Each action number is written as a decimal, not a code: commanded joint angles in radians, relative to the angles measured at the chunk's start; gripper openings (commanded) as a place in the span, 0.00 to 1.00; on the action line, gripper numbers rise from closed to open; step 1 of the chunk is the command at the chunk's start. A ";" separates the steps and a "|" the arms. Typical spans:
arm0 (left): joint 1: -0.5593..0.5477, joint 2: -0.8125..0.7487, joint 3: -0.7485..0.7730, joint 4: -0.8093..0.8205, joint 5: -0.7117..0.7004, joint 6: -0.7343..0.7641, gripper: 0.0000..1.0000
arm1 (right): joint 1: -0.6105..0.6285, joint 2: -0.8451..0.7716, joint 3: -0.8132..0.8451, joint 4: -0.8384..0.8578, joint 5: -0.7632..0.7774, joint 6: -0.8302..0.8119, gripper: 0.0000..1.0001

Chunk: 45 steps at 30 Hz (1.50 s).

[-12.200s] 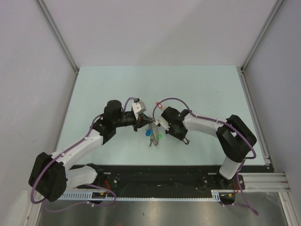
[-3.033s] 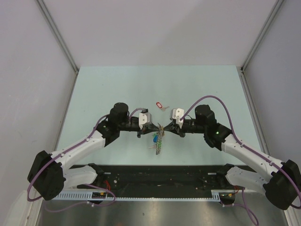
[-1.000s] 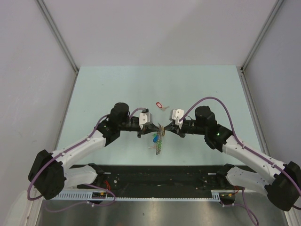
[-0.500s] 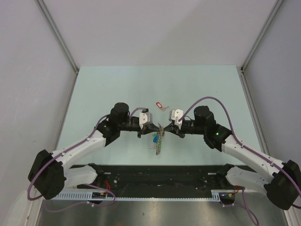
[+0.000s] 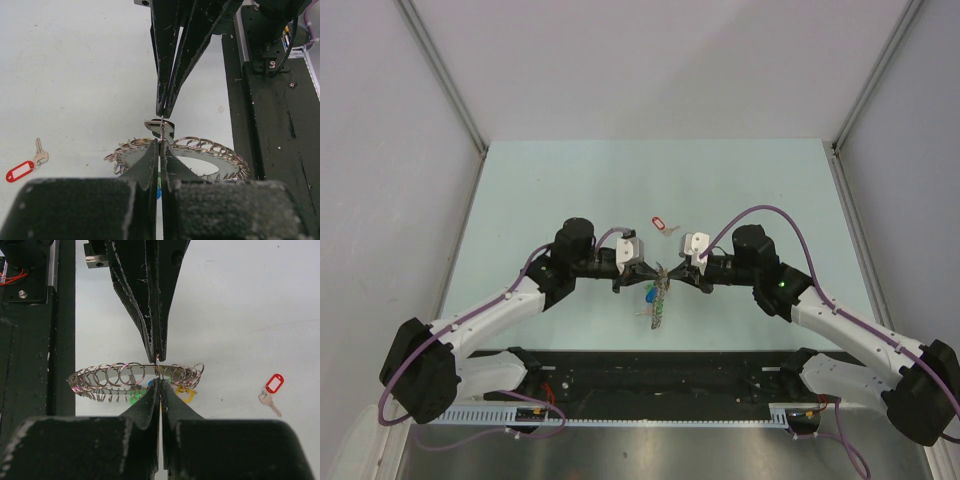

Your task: Put the keys on the keyring

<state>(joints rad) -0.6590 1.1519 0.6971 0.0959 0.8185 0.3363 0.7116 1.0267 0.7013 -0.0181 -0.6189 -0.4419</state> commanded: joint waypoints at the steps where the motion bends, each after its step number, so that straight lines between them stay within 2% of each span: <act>1: -0.004 -0.009 0.016 0.085 0.031 -0.020 0.00 | 0.011 0.003 0.020 0.032 -0.033 -0.001 0.00; 15: -0.008 -0.006 0.016 0.088 0.034 -0.031 0.00 | 0.032 0.019 0.018 0.073 -0.018 0.026 0.00; 25: -0.008 -0.014 0.015 0.082 0.037 -0.026 0.00 | 0.000 -0.037 0.020 -0.054 0.044 0.006 0.00; 45: -0.008 0.008 0.025 0.068 0.071 -0.014 0.00 | -0.003 -0.056 0.021 -0.022 -0.013 -0.004 0.00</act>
<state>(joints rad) -0.6628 1.1614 0.6971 0.1097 0.8444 0.3141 0.7128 0.9886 0.7013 -0.0879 -0.6033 -0.4385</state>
